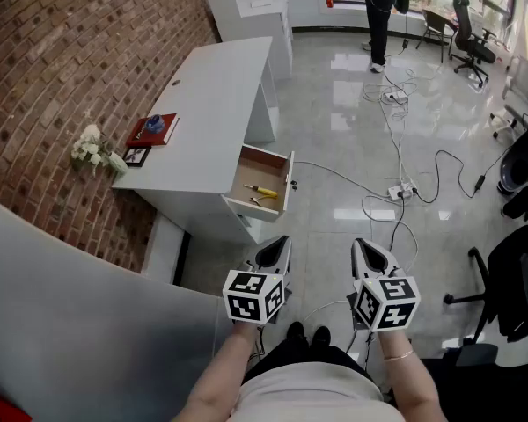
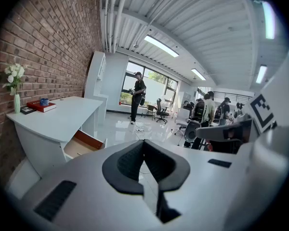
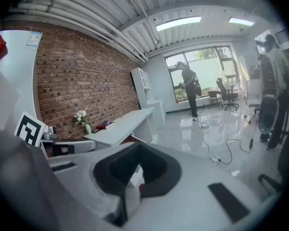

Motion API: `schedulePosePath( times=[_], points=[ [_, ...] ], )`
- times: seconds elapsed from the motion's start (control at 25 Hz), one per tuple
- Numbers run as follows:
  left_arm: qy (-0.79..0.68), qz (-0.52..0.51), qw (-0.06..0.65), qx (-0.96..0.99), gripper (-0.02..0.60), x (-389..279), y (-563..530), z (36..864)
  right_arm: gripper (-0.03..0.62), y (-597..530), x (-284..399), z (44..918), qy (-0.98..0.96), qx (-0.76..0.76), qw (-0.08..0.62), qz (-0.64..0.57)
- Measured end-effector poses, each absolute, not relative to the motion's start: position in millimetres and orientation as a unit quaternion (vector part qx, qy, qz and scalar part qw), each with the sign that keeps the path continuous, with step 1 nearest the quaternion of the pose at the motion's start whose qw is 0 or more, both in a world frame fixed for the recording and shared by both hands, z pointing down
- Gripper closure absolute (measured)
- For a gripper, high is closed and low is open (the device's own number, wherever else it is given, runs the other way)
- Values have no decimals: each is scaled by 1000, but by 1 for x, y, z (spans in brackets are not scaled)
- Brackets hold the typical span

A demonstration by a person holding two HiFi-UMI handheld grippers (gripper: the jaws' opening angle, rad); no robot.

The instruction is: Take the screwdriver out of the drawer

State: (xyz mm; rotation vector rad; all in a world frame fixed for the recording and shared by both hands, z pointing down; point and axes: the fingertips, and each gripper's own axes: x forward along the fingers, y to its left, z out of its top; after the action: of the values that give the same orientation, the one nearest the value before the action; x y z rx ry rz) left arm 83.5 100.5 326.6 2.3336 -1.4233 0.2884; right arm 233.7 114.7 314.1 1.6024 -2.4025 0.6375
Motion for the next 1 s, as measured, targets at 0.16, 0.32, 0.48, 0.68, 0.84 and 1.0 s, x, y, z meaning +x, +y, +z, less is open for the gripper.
schedulePosePath(
  times=[0.16,0.32,0.48,0.68,0.84,1.0],
  points=[
    [-512,105,195,830,588,86,101,328,592,116,235,315,-812,539,93,206],
    [-515,105,192,829,588,96,101,328,592,116,245,318,-807,546,84,207],
    [-517,103,187,829,588,111,105,327,592,119,263,326,-796,560,96,207],
    [-519,106,184,828,588,120,110,329,591,122,277,332,-789,570,101,206],
    [-519,115,184,827,588,124,109,331,577,119,283,333,-788,571,97,210],
    [-520,118,186,825,588,125,100,333,554,109,285,332,-791,567,95,210]
  ],
)
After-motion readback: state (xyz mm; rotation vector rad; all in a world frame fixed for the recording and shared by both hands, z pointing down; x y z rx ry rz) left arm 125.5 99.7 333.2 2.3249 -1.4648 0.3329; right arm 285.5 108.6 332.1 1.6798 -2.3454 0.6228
